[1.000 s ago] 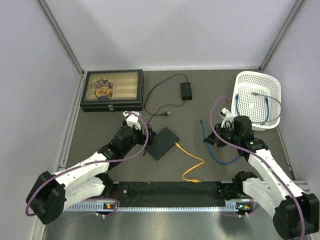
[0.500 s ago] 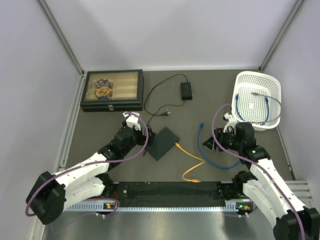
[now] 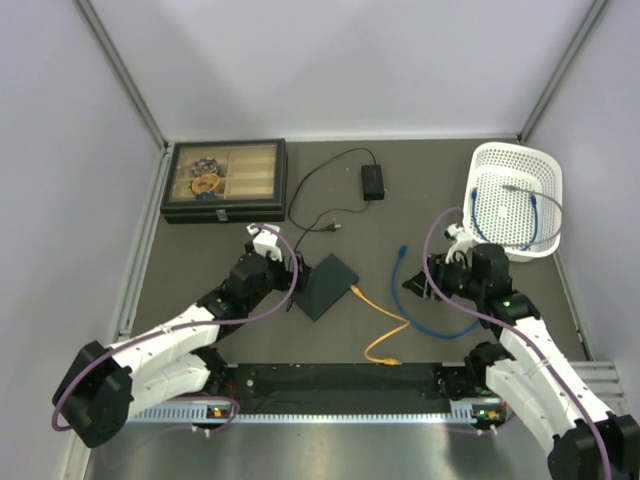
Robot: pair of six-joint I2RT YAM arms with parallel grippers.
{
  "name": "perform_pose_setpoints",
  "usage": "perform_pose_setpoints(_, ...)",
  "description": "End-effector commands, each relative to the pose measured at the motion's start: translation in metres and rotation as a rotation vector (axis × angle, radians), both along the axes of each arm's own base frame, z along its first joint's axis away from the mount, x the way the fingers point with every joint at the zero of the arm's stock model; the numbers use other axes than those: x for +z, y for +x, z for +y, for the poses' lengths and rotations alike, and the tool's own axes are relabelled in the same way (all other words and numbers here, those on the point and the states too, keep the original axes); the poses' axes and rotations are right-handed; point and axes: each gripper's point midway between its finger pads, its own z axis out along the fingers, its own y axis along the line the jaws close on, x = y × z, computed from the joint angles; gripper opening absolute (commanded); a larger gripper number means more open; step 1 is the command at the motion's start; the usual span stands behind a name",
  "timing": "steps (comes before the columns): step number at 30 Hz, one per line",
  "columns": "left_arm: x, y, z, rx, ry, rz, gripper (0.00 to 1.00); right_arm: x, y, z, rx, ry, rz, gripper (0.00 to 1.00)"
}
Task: Insert the plug into the switch port
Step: Pick up the connector from the center of the board.
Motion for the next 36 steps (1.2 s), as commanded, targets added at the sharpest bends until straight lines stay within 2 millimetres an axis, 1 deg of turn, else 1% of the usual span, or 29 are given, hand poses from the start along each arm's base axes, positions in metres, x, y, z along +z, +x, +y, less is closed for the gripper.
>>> perform_pose_setpoints(1,0.003,0.004,0.000,0.004,-0.003,-0.023,0.99,0.011,0.005,0.007,0.036,0.016,-0.067,0.56)
perform_pose_setpoints(7,0.001,0.004,0.000,0.003,0.001,-0.024,0.99,0.013,0.006,0.013,0.054,0.038,-0.073,0.56)
perform_pose_setpoints(11,0.001,0.005,-0.002,-0.002,0.001,-0.018,0.99,0.016,0.010,0.018,0.065,0.060,-0.095,0.56)
perform_pose_setpoints(14,0.004,0.005,-0.003,0.000,-0.003,-0.009,0.99,0.018,0.015,0.021,0.067,0.073,-0.106,0.56)
perform_pose_setpoints(16,0.010,0.005,-0.004,0.002,-0.014,-0.012,0.99,0.021,0.018,0.023,0.070,0.079,-0.119,0.56)
perform_pose_setpoints(17,0.008,0.004,-0.001,0.007,-0.006,-0.001,0.99,0.021,0.019,0.023,0.073,0.078,-0.124,0.56)
perform_pose_setpoints(19,0.013,0.004,0.000,0.016,-0.009,-0.005,0.99,0.020,0.022,0.024,0.075,0.076,-0.131,0.56)
perform_pose_setpoints(22,0.013,0.002,0.003,0.026,-0.006,0.006,0.99,0.016,0.025,0.025,0.083,0.072,-0.119,0.56)
perform_pose_setpoints(24,0.011,0.001,0.003,0.025,-0.005,0.015,0.99,0.019,0.028,0.028,0.096,0.082,-0.138,0.57)
perform_pose_setpoints(30,0.009,0.000,0.005,0.030,-0.001,0.021,0.99,0.017,0.029,0.030,0.118,0.079,-0.145,0.57)
perform_pose_setpoints(36,0.005,0.000,0.001,0.018,0.000,0.031,0.99,0.014,0.028,0.031,0.124,0.081,-0.142,0.57)
